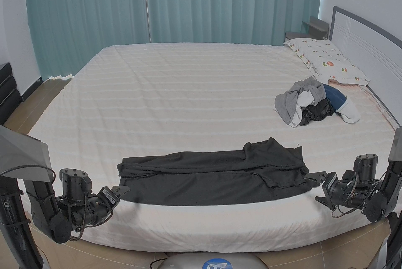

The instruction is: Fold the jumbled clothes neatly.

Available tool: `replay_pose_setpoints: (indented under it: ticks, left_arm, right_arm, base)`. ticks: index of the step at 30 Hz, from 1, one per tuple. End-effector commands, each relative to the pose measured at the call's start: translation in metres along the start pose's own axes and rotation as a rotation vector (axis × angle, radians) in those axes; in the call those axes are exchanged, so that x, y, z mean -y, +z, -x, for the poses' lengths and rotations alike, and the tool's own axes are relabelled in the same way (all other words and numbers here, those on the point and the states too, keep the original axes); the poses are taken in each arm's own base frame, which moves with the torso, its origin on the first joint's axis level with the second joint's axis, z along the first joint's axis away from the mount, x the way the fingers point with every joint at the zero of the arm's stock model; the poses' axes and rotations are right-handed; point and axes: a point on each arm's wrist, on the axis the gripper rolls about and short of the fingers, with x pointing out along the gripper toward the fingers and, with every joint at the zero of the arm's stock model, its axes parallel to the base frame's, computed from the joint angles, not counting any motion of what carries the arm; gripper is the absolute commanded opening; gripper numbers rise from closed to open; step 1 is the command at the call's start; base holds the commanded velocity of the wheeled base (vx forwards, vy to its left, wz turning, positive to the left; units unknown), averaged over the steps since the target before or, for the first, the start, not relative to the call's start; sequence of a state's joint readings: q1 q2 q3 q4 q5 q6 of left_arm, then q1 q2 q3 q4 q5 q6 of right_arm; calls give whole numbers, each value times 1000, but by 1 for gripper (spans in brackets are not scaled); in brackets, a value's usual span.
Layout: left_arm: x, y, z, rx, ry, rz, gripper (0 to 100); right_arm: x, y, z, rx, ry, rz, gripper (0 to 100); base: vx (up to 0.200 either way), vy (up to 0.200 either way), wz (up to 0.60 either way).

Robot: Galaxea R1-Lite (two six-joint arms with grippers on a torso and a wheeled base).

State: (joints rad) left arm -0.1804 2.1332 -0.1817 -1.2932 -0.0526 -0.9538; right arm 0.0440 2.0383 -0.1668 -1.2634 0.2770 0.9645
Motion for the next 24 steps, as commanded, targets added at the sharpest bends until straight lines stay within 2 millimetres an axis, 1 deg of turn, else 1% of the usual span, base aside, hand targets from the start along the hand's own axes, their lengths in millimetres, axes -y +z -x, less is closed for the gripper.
replay_pose_setpoints:
  ticks: [1, 3, 5, 6, 8, 11, 16, 19, 21, 24]
  left_arm:
    - [-1, -1, -23, 20, 29, -6, 100]
    - [1, -3, -28, 25, 31, -11, 100]
    - [7, -1, -42, 78, 32, -19, 100]
    - [7, -1, -42, 78, 32, -19, 100]
    - [12, -2, -52, 112, 37, -28, 100]
    - [17, 0, -54, 134, 27, -26, 100]
    - [24, 1, -60, 139, 5, -31, 100]
    - [27, -5, -74, 114, 16, -45, 100]
    - [28, -5, -81, 120, 27, -49, 100]
    - [28, -4, -83, 125, 50, -50, 100]
  right_arm:
    - [3, -4, -8, -22, -17, 0, 100]
    - [3, -5, -9, -24, -15, 4, 100]
    - [2, -4, -15, -6, -13, 13, 100]
    - [2, -4, -15, -6, -13, 13, 100]
    - [4, -4, -24, 37, -31, 21, 100]
    - [5, -9, -30, 59, -45, 35, 100]
    - [1, -14, -31, 52, -24, 51, 100]
    - [2, -14, -30, 53, -26, 50, 100]
    - [1, -14, -30, 53, -25, 51, 100]
    - [0, -15, -32, 53, -21, 54, 100]
  base:
    - [0, 0, 0]
    - [0, 0, 0]
    - [0, 0, 0]
    - [0, 0, 0]
    - [0, 0, 0]
    - [0, 0, 0]
    - [0, 0, 0]
    - [0, 0, 0]
    - [0, 0, 0]
    - [0, 0, 0]
